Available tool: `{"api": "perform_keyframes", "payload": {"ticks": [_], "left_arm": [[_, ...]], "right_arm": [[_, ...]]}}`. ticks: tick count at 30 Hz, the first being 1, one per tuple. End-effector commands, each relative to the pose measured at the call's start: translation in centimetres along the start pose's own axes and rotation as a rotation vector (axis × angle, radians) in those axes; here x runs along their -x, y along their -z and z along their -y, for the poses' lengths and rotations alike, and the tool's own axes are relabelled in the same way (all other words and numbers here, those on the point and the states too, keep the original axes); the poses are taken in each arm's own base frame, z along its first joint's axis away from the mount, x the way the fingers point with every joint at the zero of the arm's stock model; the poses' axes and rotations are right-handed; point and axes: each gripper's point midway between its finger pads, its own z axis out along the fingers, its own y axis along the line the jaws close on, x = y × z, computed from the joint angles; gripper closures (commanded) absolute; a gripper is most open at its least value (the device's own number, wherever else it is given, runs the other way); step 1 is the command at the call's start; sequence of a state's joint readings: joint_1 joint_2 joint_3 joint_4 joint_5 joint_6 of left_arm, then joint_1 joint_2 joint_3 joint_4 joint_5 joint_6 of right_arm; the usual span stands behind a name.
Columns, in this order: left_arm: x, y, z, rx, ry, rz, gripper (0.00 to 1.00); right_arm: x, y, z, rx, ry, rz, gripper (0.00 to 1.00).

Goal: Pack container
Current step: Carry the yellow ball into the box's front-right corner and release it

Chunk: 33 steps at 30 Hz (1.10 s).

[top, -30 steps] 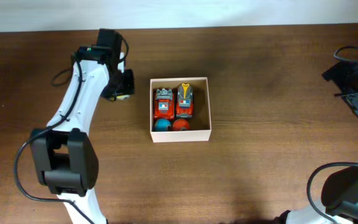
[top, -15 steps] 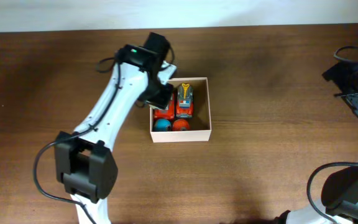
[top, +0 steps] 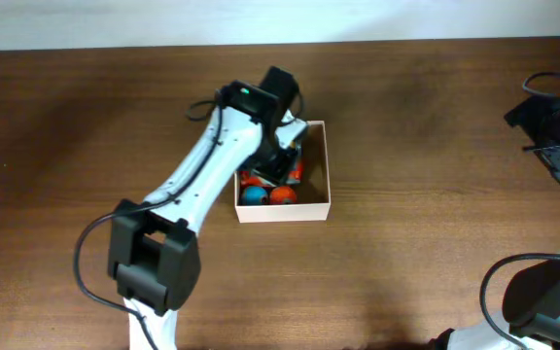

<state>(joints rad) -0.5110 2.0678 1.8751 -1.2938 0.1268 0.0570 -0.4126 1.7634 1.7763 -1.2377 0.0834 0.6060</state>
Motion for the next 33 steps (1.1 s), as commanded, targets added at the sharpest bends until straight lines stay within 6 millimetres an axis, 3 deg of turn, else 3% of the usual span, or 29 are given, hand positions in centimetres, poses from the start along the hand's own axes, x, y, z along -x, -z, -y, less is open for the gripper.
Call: {"api": "perform_keyframes", "payload": {"ticks": [1,14,21,25,33], "left_arm": [[-0.52,-1.27,2.06,-0.036,-0.039,-0.035,0.59],[-0.92,-1.57,2.22,-0.036,-0.042,-0.051,0.59],[-0.85,-1.58,2.21,-0.035,-0.042,-0.048,0.3],[-0.85,-1.58,2.1,-0.029,-0.042,-0.049,0.25],[-0.75,-1.59,2.09,-0.029,-0.043,-0.045,0.25]], "right_arm": [[-0.13,-0.11,0.06,-0.002,-0.008,-0.005,0.01],[-0.13,-0.12,0.07,-0.002,-0.009,-0.005,0.01],[-0.13,-0.11,0.06,-0.002,-0.008,-0.005,0.01],[-0.13,-0.12,0.07,-0.002,-0.009,-0.005,0.01],[-0.13,-0.11,0.06,-0.002,-0.008,-0.005,0.01]]}}
